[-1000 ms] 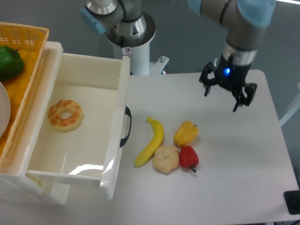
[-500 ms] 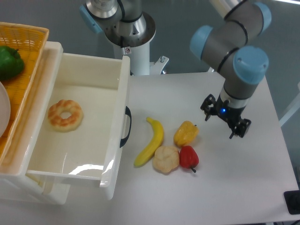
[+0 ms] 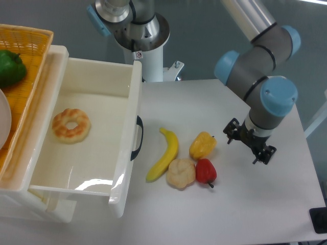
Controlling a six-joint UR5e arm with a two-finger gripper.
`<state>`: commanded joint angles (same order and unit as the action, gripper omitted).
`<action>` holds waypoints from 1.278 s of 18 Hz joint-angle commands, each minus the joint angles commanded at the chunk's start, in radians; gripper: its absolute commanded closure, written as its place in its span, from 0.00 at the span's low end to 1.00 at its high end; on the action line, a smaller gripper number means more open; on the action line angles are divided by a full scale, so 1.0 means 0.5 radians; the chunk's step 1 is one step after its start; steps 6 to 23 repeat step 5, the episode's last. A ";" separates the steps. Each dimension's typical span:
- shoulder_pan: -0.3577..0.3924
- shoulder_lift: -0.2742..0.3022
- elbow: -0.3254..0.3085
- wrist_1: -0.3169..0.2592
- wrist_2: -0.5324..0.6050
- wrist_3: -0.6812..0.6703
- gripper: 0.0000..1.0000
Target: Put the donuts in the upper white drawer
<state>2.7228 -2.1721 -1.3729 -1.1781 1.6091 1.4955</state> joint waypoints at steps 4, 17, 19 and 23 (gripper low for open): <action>0.021 0.003 -0.003 0.000 -0.006 0.037 0.00; 0.021 0.006 -0.003 0.000 -0.006 0.034 0.00; 0.021 0.006 -0.003 0.000 -0.006 0.034 0.00; 0.021 0.006 -0.003 0.000 -0.006 0.034 0.00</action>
